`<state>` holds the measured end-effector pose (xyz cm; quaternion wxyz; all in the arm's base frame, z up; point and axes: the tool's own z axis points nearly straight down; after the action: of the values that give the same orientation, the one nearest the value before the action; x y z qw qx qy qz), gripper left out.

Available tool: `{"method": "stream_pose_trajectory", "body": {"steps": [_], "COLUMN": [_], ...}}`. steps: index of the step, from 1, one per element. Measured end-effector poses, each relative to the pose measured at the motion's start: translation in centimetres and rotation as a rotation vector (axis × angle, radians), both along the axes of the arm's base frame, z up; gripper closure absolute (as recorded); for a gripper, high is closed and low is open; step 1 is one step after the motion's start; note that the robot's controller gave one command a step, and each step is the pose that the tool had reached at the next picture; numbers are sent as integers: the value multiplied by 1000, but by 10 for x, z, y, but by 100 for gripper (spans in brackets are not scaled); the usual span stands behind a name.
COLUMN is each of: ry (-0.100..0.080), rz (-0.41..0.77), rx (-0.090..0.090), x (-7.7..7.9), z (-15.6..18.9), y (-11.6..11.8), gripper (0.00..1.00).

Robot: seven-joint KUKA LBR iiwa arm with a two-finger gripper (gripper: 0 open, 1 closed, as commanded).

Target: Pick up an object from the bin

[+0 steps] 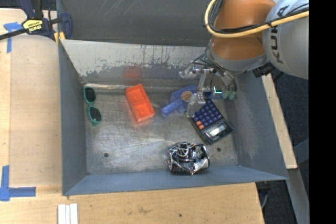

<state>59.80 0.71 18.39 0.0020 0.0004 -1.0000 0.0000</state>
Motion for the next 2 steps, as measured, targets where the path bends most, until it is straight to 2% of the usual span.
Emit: {"method": "stream_pose_trajectory", "body": {"steps": [1, 2], "ry": [-8, -11], "rz": [0, 112], "rx": [0, -1], "x": [2, 15], "z": [4, -55], "y": [0, -1], "gripper": [0, 0]}}
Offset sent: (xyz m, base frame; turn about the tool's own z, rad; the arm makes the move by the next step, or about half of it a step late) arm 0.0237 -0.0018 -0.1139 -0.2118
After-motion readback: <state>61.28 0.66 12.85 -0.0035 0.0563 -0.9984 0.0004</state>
